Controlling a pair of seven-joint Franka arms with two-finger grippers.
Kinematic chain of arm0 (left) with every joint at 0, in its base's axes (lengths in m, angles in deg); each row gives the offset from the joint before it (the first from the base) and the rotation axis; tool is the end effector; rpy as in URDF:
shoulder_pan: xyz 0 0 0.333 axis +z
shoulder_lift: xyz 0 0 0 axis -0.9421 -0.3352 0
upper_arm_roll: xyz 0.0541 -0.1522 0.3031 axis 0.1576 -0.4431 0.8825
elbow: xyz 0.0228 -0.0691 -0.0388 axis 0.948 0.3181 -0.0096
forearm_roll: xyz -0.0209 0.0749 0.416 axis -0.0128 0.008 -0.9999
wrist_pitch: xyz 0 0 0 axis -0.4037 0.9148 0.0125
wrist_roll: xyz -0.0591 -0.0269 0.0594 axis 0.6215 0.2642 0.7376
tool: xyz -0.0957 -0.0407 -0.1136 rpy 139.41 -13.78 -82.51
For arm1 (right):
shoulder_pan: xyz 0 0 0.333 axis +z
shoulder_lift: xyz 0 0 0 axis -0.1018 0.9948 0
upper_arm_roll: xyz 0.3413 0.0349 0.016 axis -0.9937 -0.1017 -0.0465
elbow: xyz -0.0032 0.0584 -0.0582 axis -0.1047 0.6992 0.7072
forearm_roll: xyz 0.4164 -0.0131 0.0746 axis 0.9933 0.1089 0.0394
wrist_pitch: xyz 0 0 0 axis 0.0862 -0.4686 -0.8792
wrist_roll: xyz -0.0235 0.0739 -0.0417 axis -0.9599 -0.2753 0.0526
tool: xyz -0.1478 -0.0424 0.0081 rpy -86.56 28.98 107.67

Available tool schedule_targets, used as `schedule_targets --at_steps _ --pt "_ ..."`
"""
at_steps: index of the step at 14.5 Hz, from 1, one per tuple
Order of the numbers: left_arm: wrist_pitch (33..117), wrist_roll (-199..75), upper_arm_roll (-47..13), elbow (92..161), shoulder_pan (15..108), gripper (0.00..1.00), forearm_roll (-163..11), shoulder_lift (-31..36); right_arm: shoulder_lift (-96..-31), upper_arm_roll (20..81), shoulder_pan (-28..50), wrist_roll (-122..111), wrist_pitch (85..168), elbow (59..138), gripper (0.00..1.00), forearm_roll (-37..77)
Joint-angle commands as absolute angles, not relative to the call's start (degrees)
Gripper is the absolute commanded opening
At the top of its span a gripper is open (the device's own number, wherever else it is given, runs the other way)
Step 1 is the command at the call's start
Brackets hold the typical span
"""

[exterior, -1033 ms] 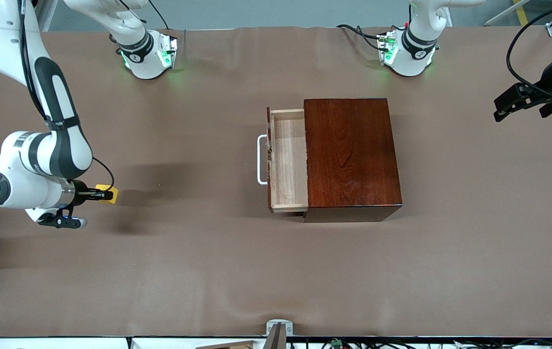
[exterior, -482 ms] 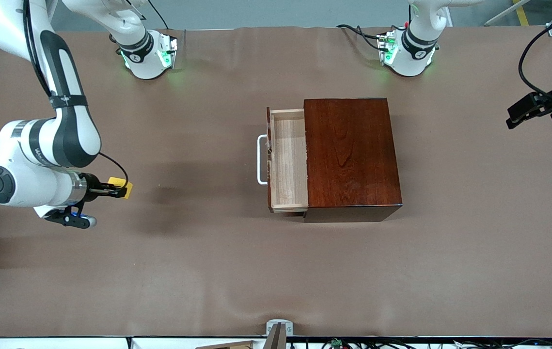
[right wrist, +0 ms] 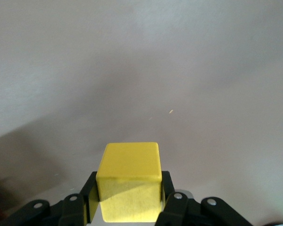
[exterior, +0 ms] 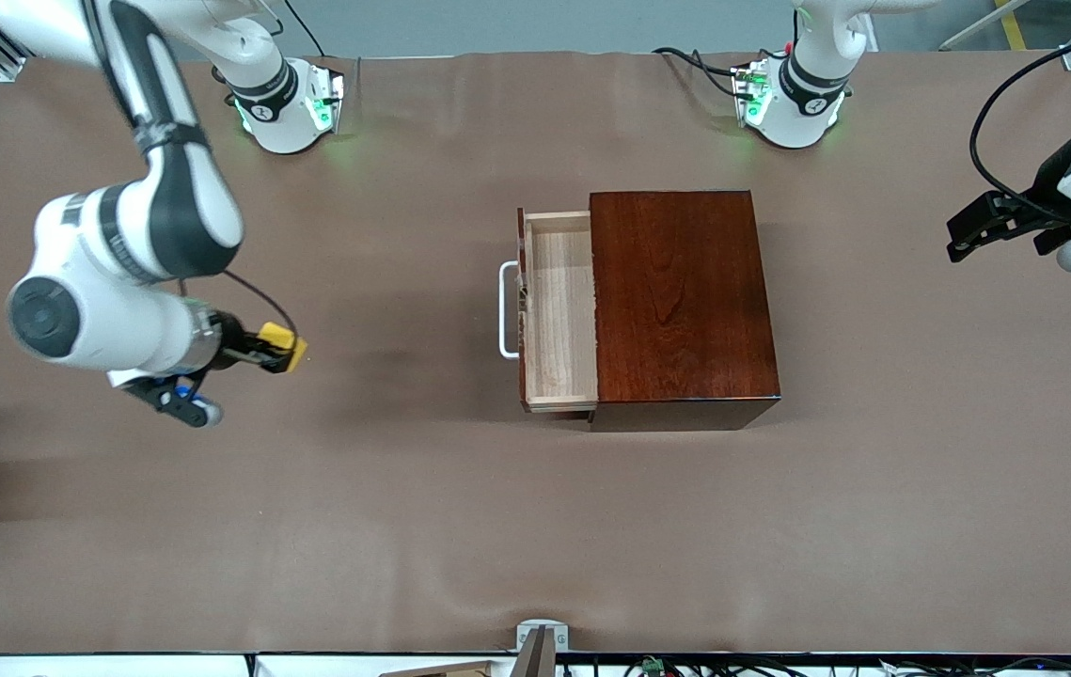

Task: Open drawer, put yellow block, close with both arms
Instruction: 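Carry the yellow cube with the right gripper over the open drawer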

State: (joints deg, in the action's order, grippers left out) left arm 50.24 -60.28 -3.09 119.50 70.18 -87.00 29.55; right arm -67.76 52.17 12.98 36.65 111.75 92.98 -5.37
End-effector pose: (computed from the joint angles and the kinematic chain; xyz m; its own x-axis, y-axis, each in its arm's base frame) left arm 0.5804 -0.0402 0.6050 0.9977 0.0595 0.0333 0.0607 -0.9975 -0.0372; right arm 0.6400 0.1662 0.3753 0.8465 -0.4676 -0.2546 -0.4787 -0.8778 0.0209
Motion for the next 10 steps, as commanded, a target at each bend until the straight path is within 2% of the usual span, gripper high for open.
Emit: schedule_targets --at_steps 1,5,10 --pt "51.18 -60.46 -2.87 119.23 70.15 1.00 -86.14 28.58 -70.37 52.54 17.00 47.14 111.10 93.55 0.00 -4.18" --pt "51.79 -60.38 -2.87 118.97 70.33 1.00 -86.14 28.05 -71.51 52.63 20.43 62.44 107.06 91.97 0.00 1.17" --pt "51.97 -60.38 -2.34 118.88 71.03 1.00 -85.79 28.06 -73.18 52.54 26.14 78.27 104.51 89.60 0.00 1.44"
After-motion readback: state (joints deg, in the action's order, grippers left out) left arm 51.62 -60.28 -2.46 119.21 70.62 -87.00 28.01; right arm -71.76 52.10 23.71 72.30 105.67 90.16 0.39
